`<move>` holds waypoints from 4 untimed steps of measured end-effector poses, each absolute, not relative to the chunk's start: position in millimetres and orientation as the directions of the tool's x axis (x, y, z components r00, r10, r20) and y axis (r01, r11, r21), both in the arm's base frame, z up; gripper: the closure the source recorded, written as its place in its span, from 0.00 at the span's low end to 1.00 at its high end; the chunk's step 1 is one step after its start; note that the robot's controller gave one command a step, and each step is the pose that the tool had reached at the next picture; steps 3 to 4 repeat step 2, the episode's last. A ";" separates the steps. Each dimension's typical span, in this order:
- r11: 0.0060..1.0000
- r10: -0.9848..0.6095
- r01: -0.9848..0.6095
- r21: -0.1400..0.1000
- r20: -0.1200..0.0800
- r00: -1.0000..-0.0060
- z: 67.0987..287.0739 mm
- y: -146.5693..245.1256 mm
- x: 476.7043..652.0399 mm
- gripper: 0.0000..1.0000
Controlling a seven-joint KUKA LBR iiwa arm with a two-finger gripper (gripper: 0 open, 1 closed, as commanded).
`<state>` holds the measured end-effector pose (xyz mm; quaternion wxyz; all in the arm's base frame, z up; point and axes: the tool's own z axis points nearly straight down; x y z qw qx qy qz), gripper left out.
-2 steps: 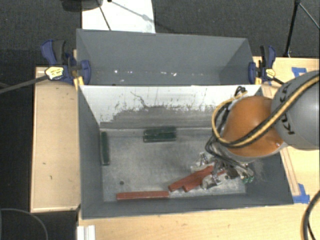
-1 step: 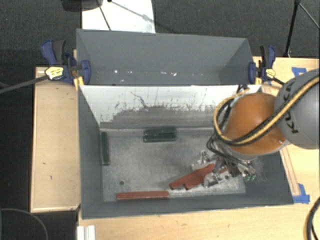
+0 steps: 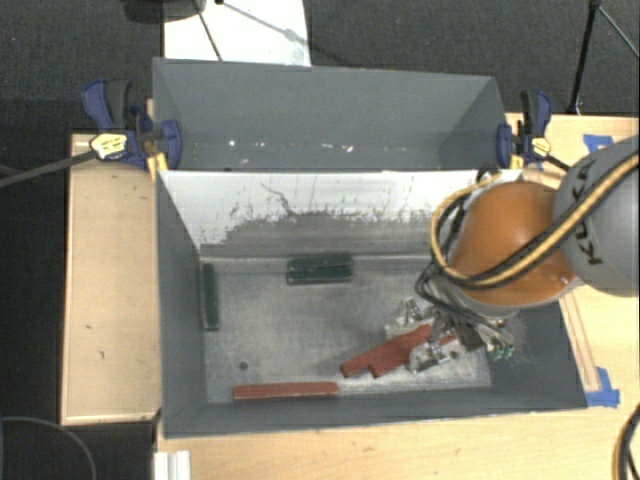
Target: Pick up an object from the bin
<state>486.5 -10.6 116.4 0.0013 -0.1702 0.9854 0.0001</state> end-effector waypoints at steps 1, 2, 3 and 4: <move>0.942 -0.335 -0.335 0.000 -0.002 -0.942 123.9 -10.6 486.5 1.00; 0.943 -0.334 -0.334 0.000 -0.003 -0.942 130.4 -10.5 486.5 1.00; 0.943 -0.334 -0.334 0.000 -0.003 -0.942 130.4 -10.5 486.5 1.00; 0.943 -0.334 -0.334 0.000 -0.003 -0.942 130.4 -10.5 486.5 1.00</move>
Offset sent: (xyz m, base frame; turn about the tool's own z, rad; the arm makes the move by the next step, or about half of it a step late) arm 0.0000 -0.0001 0.0053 0.0000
